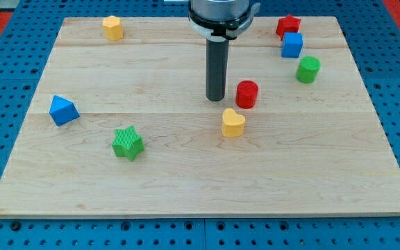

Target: Push the red circle to the center right

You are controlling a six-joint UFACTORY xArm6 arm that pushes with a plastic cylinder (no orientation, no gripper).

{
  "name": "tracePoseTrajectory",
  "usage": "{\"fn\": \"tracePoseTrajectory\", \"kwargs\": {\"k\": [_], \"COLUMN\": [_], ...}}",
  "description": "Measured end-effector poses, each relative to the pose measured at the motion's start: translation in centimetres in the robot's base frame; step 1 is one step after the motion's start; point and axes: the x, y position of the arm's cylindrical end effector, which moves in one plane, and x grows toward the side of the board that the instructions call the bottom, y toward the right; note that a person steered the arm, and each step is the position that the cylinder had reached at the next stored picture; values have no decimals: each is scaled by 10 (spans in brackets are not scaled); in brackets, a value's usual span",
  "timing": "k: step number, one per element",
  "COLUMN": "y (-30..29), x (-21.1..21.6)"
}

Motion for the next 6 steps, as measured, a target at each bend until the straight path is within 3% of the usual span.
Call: {"fn": "tracePoseTrajectory", "kwargs": {"k": [3, 6], "y": [36, 115], "x": [-4, -2]}}
